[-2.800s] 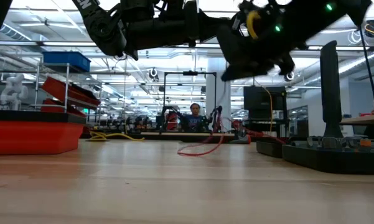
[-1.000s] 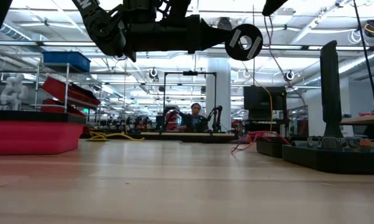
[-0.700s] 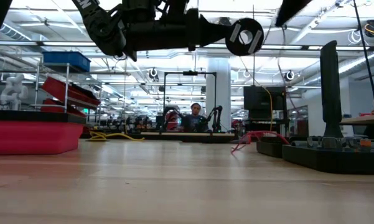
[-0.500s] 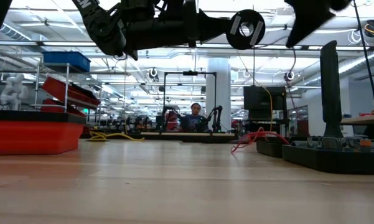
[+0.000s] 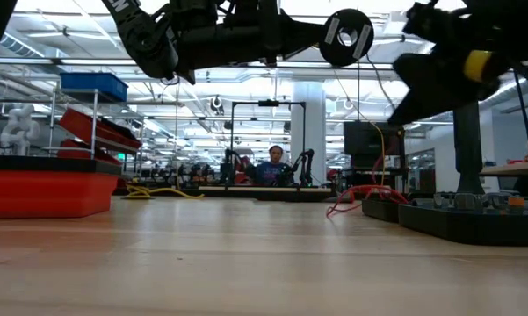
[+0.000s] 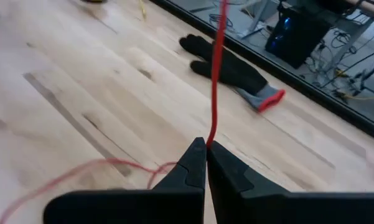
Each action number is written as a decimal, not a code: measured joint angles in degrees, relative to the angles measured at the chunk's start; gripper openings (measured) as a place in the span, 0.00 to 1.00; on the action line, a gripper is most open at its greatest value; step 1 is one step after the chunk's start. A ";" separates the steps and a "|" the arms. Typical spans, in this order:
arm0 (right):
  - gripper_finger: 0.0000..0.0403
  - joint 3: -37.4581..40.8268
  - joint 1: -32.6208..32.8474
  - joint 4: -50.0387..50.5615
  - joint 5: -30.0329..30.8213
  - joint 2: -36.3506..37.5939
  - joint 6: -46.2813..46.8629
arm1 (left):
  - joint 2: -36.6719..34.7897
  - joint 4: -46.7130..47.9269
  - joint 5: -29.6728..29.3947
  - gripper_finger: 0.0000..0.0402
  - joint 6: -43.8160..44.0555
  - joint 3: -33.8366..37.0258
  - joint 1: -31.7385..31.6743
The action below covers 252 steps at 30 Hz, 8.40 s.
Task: Coil cords
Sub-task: Coil the red wire onto the spool
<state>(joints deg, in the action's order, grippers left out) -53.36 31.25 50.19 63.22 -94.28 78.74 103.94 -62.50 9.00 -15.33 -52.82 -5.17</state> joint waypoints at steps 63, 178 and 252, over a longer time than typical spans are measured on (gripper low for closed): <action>0.00 -22.93 -4.14 31.45 -3.30 -0.04 -13.22 | 0.48 2.02 -4.14 0.00 -4.54 -0.07 0.79; 0.00 -21.56 -8.62 -5.78 2.84 -1.73 -32.42 | 1.44 2.82 -6.31 0.00 -7.54 -0.12 -0.37; 0.11 -5.40 12.84 9.10 4.53 -1.60 0.13 | 1.44 -14.06 19.22 0.00 20.93 0.00 -2.34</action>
<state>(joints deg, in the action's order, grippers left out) -58.76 44.09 59.29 67.74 -95.88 78.87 105.38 -76.56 28.21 5.59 -52.82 -7.51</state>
